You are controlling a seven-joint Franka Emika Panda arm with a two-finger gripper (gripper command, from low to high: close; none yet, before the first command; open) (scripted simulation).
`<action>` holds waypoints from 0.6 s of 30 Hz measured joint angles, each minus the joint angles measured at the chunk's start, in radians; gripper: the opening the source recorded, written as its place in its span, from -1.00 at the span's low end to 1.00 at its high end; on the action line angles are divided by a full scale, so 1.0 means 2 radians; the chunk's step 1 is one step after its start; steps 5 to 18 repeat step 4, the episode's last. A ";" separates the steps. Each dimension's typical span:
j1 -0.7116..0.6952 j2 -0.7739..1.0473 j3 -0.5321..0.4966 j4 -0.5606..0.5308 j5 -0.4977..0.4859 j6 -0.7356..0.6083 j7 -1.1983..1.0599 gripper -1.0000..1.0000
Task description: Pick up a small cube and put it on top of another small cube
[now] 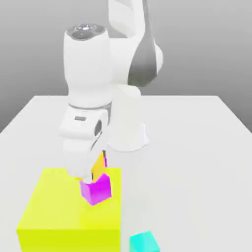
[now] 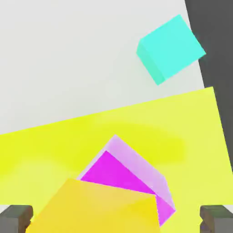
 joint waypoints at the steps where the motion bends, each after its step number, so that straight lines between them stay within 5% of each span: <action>1: 0.000 -0.005 0.001 0.002 -0.001 -0.006 0.001 1.00; 4: -0.002 -0.040 0.004 0.017 -0.008 -0.056 0.007 1.00; 18: -0.002 -0.040 0.004 0.017 -0.008 -0.056 0.007 1.00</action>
